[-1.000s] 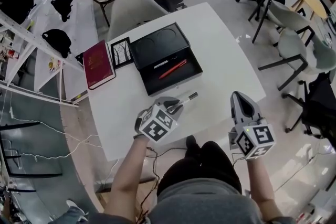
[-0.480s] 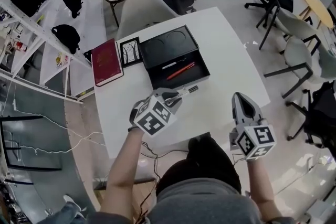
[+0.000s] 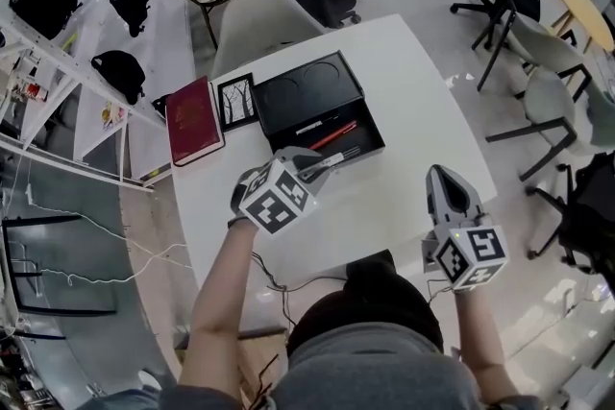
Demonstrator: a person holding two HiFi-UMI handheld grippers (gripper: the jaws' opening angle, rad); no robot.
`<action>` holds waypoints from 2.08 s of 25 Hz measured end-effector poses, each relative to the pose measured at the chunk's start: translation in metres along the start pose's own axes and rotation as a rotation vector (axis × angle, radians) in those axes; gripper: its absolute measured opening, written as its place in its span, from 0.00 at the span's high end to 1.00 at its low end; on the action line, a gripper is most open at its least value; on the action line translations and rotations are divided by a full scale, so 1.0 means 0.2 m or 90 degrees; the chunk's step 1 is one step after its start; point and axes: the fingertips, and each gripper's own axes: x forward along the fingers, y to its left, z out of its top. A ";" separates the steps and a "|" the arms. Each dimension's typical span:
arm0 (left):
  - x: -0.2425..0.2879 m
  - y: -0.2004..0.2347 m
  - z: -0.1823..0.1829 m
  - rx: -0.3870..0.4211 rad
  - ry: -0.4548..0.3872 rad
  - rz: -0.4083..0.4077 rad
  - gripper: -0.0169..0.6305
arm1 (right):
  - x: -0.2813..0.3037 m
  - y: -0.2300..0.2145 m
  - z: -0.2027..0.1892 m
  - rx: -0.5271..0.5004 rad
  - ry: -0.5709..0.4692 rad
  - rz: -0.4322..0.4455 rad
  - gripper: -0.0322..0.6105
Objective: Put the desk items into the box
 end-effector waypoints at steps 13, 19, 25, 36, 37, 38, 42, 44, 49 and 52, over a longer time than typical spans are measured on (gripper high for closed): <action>0.18 0.13 0.01 0.017 0.037 -0.028 0.86 | 0.15 -0.10 0.02 0.006 0.021 -0.001 0.94; 0.25 0.14 -0.03 0.010 0.051 -0.044 0.86 | 0.21 -0.10 0.03 0.006 0.025 0.006 0.94; 0.34 0.14 -0.05 0.000 0.065 -0.066 0.86 | 0.24 -0.13 0.03 0.007 0.034 0.004 0.94; 0.42 0.14 -0.11 -0.015 0.097 -0.102 0.86 | 0.27 -0.16 0.04 0.007 0.039 -0.001 0.94; 0.43 0.14 -0.12 -0.015 0.103 -0.105 0.86 | 0.28 -0.16 0.03 0.007 0.040 -0.001 0.94; 0.44 0.14 -0.13 -0.014 0.109 -0.107 0.86 | 0.28 -0.16 0.03 0.007 0.040 -0.001 0.94; 0.47 0.13 -0.17 -0.012 0.126 -0.111 0.86 | 0.29 -0.17 0.03 0.006 0.043 0.000 0.94; 0.47 0.13 -0.17 -0.017 0.130 -0.112 0.86 | 0.30 -0.18 0.02 0.007 0.045 -0.001 0.94; 0.49 0.14 -0.19 -0.025 0.138 -0.114 0.86 | 0.31 -0.19 0.02 0.010 0.049 0.000 0.94; 0.50 0.13 -0.19 -0.023 0.144 -0.115 0.86 | 0.31 -0.20 0.02 0.012 0.051 0.001 0.94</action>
